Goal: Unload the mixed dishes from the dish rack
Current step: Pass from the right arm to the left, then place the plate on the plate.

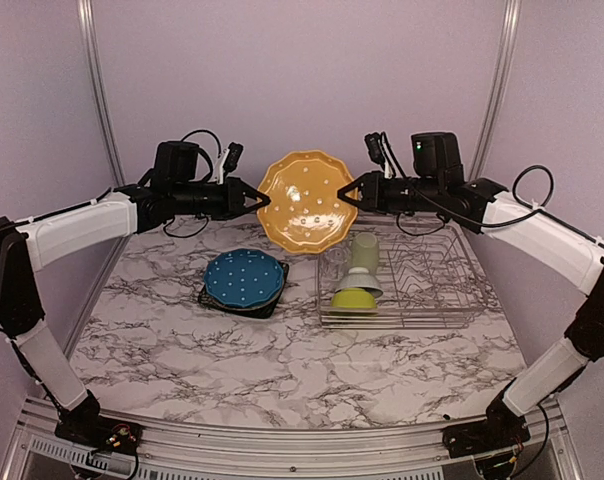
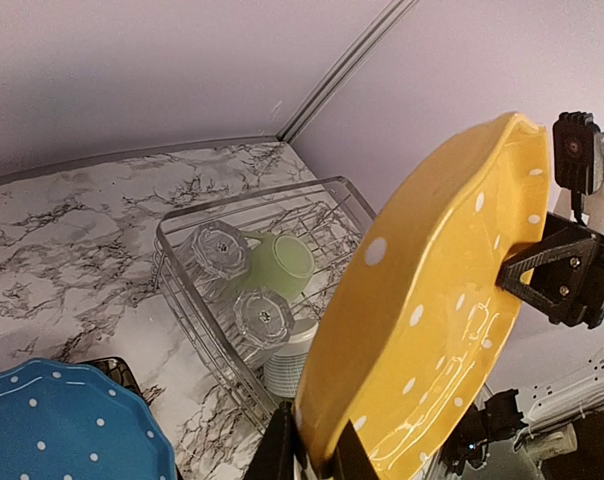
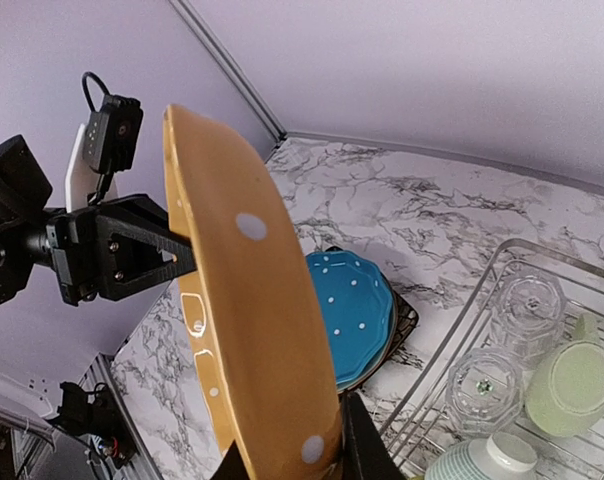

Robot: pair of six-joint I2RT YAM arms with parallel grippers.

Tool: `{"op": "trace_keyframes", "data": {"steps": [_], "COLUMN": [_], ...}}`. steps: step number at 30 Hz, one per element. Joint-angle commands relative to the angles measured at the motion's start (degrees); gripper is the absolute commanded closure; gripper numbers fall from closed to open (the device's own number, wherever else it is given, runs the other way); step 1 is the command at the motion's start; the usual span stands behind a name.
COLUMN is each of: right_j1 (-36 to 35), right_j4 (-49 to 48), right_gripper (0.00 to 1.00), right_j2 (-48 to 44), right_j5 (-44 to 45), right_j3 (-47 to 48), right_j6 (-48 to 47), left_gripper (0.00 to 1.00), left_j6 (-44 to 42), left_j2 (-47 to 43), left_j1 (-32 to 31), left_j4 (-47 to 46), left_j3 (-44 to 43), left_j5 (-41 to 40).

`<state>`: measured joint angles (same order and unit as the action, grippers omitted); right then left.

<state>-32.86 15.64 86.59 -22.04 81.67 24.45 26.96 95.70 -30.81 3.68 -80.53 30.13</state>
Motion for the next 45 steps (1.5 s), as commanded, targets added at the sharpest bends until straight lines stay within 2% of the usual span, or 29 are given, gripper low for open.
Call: {"op": "trace_keyframes", "data": {"steps": [1,2,6,11,13,19,21,26,29,33,45], "right_j1": [0.1,0.1,0.7,1.7,1.8,3.0,4.1,7.5,8.5,8.8,8.9], "right_j4": [-10.5,-10.3,-9.7,-8.0,-7.0,-2.9,-1.4,1.9,7.1,6.8,8.9], "right_gripper": [1.0,0.99,0.84,0.55,0.48,0.23,0.02,0.02,0.02,0.02,0.02], "right_j2": [-0.6,-0.5,-0.2,-0.2,-0.2,-0.1,-0.3,-1.1,-0.6,-2.5,-3.7], "right_j5": [-2.6,-2.5,-2.4,-1.5,-0.7,2.3,2.9,5.1,11.1,12.8,14.1], "right_j3": [1.8,1.7,1.2,0.1,-0.1,0.6,0.8,1.1,2.8,0.6,0.0], "right_j6": [1.7,1.6,1.1,0.0,-0.7,-4.2,-5.4,-6.7,-7.2,-9.1,-13.2], "left_gripper": [1.0,1.0,1.0,1.0,1.0,1.0,1.0,1.0,1.0,1.0,1.0], "left_j6": [1.1,1.8,5.2,9.4,10.9,7.7,5.9,2.1,1.1,0.3,1.7], "left_j2": [1.0,1.0,0.6,-0.1,-0.1,-0.5,0.0,1.7,3.2,4.9,9.0], "left_j1": [0.4,0.7,2.4,5.4,7.1,11.2,12.3,14.0,14.8,15.2,15.5], "left_j4": [1.2,0.9,-0.1,-1.1,-1.2,7.1,10.7,17.9,20.7,23.8,24.9], "left_j3": [-0.6,-0.4,0.8,2.8,3.8,5.3,5.5,4.7,4.2,3.1,1.7], "left_j5": [2.4,2.8,4.7,7.3,8.9,7.5,6.5,4.0,3.1,1.9,-0.4]}}
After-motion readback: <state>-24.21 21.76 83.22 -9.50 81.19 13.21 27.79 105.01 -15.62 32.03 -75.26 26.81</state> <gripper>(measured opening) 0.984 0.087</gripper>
